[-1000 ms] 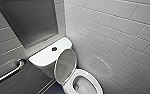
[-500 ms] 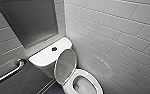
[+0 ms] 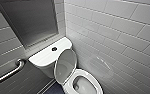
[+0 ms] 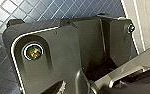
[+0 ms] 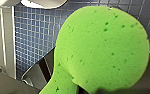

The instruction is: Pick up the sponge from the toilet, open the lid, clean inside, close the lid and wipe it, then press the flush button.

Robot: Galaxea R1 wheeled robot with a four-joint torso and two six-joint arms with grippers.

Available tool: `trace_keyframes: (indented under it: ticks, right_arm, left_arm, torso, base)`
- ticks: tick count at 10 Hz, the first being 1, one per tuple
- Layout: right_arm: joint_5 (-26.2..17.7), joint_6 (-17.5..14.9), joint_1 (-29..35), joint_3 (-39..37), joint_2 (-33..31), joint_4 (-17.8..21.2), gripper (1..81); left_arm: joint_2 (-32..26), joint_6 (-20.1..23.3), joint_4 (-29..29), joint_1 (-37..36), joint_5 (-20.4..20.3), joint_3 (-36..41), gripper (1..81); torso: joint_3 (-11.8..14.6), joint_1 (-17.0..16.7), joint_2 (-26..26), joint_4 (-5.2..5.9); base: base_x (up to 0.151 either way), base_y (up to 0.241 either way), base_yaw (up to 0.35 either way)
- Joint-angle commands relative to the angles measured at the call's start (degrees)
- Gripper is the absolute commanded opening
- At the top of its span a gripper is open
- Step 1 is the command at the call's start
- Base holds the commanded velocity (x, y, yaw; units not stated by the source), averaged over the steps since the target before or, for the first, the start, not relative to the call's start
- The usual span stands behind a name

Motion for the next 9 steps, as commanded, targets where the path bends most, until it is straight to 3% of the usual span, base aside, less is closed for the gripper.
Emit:
trace_keyframes:
  ticks: [1, 4, 9]
  right_arm:
    - [-3.9, 0.0, 3.8, 8.9, -7.0, -0.6, 1.0]
    - [-3.8, 0.0, 8.0, 18.3, -13.4, -0.4, 1.0]
    - [-4.8, 0.0, 18.3, 21.2, -17.9, 1.3, 1.0]
  left_arm:
    - [0.1, 7.3, -11.2, 0.7, -1.9, -1.2, 81.1]
    - [3.2, 7.5, -11.2, 2.6, -1.6, -6.8, 81.1]
    - [5.2, 8.4, -10.6, 4.3, -2.3, -8.0, 81.1]
  torso:
    - [0.0, 0.0, 0.0, 0.0]
    - [0.0, 0.0, 0.0, 0.0]
    - [0.0, 0.0, 0.0, 0.0]
  base:
    - [0.0, 0.0, 0.0]
    - [0.0, 0.0, 0.0]
    - [0.0, 0.0, 0.0]
